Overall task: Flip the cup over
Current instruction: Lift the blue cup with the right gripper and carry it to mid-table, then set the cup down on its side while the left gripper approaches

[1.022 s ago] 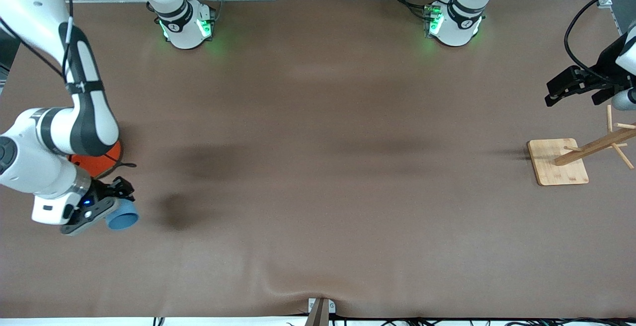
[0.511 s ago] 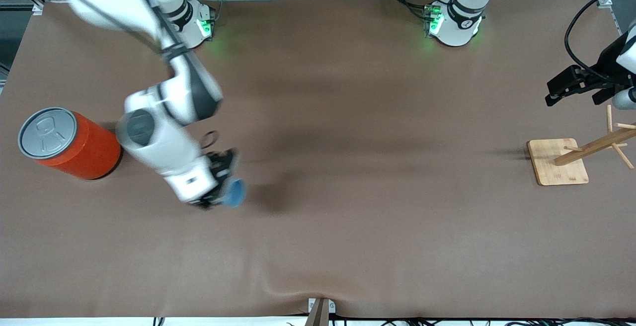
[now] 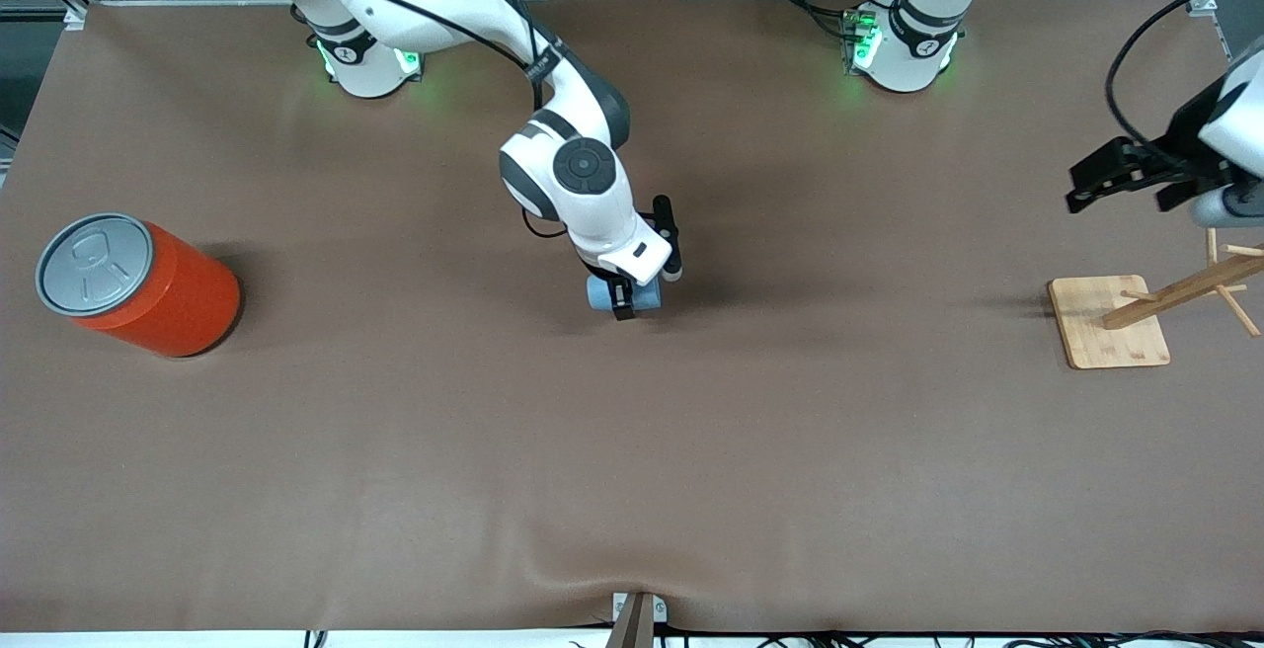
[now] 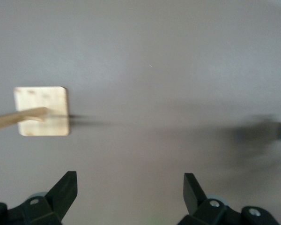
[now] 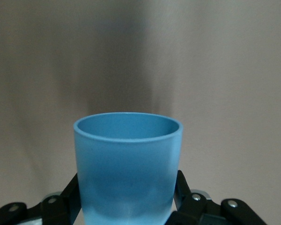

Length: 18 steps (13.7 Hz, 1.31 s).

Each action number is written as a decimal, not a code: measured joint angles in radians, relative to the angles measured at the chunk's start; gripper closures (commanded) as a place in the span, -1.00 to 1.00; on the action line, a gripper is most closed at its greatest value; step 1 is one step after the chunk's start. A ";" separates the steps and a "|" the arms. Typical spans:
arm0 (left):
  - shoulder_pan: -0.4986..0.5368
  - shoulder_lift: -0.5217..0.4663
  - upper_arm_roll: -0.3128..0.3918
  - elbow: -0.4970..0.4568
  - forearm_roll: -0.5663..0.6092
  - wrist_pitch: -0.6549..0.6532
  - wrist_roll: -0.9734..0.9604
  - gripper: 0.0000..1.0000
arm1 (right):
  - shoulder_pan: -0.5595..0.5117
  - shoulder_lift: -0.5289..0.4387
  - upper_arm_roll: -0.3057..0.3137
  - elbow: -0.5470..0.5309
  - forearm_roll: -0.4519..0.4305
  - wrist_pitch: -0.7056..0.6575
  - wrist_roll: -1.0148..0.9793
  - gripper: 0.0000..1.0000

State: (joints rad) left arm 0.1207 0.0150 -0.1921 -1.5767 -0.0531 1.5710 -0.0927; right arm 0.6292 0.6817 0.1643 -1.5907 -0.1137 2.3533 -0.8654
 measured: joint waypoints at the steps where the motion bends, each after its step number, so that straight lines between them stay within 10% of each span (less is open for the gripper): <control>1: -0.001 0.014 -0.002 -0.021 -0.038 0.000 0.000 -1.00 | -0.003 0.011 -0.007 0.001 -0.001 0.009 0.013 -0.40; 2: -0.002 0.035 -0.005 -0.042 -0.080 0.001 0.000 -1.00 | -0.008 0.016 -0.012 0.002 -0.001 0.016 0.022 -0.99; 11: -0.095 0.329 -0.015 -0.172 -0.427 0.226 0.000 -1.00 | -0.045 -0.029 -0.028 0.041 0.000 0.037 0.093 -1.00; 18: -0.229 0.462 -0.016 -0.199 -0.691 0.462 0.014 -0.93 | -0.282 -0.229 -0.034 0.050 0.001 -0.167 0.253 -1.00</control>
State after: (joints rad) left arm -0.1085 0.4773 -0.2079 -1.7762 -0.7437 2.0327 -0.0790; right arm 0.3473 0.4523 0.1304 -1.5410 -0.1128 2.1859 -0.6125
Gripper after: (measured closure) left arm 0.004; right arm 0.000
